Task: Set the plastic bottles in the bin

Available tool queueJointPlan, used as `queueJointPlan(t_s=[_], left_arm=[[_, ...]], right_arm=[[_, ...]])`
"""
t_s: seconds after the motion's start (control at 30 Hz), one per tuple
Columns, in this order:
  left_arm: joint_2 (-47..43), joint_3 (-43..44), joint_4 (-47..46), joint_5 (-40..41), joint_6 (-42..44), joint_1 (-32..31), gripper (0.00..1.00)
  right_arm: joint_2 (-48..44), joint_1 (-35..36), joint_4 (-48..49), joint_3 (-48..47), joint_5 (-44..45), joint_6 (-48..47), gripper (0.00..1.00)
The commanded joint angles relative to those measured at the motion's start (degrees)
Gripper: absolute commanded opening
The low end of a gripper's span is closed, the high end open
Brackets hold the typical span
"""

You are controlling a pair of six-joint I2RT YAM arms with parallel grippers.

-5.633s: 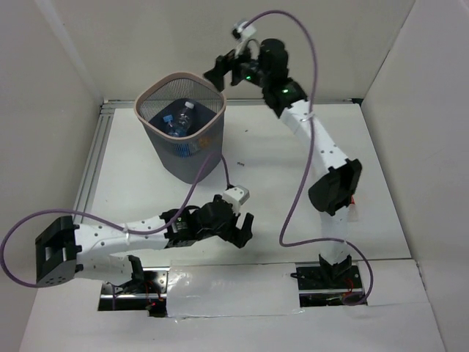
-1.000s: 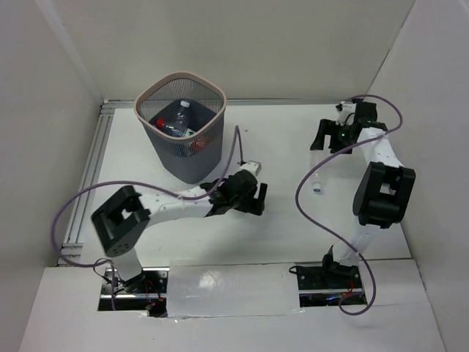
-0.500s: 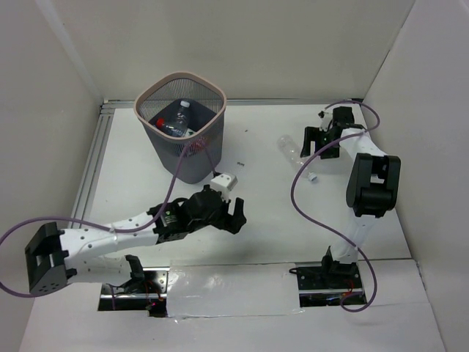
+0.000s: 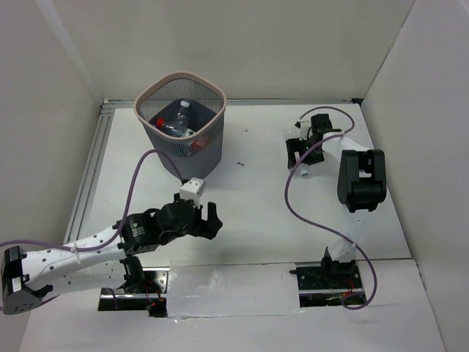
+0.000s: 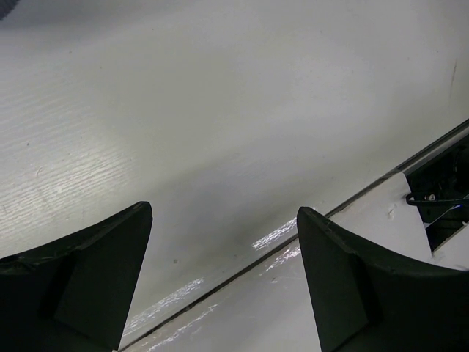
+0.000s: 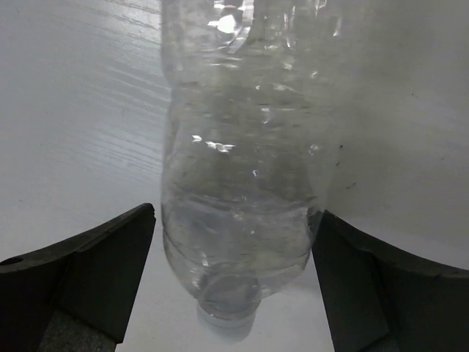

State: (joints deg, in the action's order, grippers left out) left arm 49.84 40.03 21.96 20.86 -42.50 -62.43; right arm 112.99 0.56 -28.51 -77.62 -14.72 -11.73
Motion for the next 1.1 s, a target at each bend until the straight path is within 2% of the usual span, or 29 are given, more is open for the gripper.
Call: queueJointPlan(t_s=[0.0, 0.1, 0.13, 0.2, 0.23, 0.33, 0.37, 0.4, 0.47, 0.6, 0.7, 0.87, 1.07], left_arm=[[-1.77, -0.22, 0.90, 1.81, -2.15, -0.84, 0.92], [-1.07, 0.31, 1.42, 1.81, -2.15, -1.46, 0.92], [-1.07, 0.92, 1.42, 2.42, -1.63, -1.46, 0.92], [-1.07, 1.45, 2.03, 3.04, -1.62, -2.69, 0.92], [-1.07, 1.45, 2.56, 3.04, -1.62, -2.69, 0.92], [-1.59, 0.93, 2.57, 3.66, -2.24, -3.31, 0.92], [-1.59, 0.93, 2.57, 3.66, -2.93, -3.31, 0.92], [-2.29, 0.32, 2.57, 3.66, -2.94, -3.31, 0.92], [-2.91, -0.30, 2.57, 3.66, -3.55, -3.83, 0.92], [-3.44, -2.40, 1.35, 2.43, -4.08, -3.84, 0.92], [-4.05, -4.43, -0.07, 0.85, -5.13, -3.84, 0.92], [-4.05, -6.36, -1.92, -0.91, -5.66, -3.84, 0.92], [-4.84, -7.51, -1.92, -0.91, -6.19, -3.84, 0.92]], right_arm=[[0.12, 0.50, 0.56, 0.63, 1.62, -2.33, 0.91], [1.26, 1.02, 1.70, 0.63, 2.24, -2.34, 0.84], [1.27, 1.55, 1.71, 0.63, 2.24, -2.34, 0.71], [1.27, 1.55, 1.71, 0.02, 1.63, -2.34, 0.60], [1.27, 1.55, 1.71, 0.02, 1.02, -2.34, 0.50], [-1.97, 2.07, 1.18, 0.02, 0.48, -3.56, 0.37], [-3.98, 2.08, 0.48, -1.29, 0.48, -4.09, 0.28], [-5.14, 2.08, -1.00, -2.00, -0.56, -4.70, 0.26], [-7.95, 2.61, -2.68, -4.01, -2.58, -7.07, 0.22], [-18.23, 5.85, -5.85, -13.50, -17.40, -10.59, 0.20], [-23.51, 10.68, 1.23, -18.69, -21.31, -9.90, 0.21], [-20.80, 19.11, 10.57, -28.35, -20.27, -5.08, 0.22], [-5.61, 27.72, 11.81, -48.56, -18.77, 1.07, 0.23]])
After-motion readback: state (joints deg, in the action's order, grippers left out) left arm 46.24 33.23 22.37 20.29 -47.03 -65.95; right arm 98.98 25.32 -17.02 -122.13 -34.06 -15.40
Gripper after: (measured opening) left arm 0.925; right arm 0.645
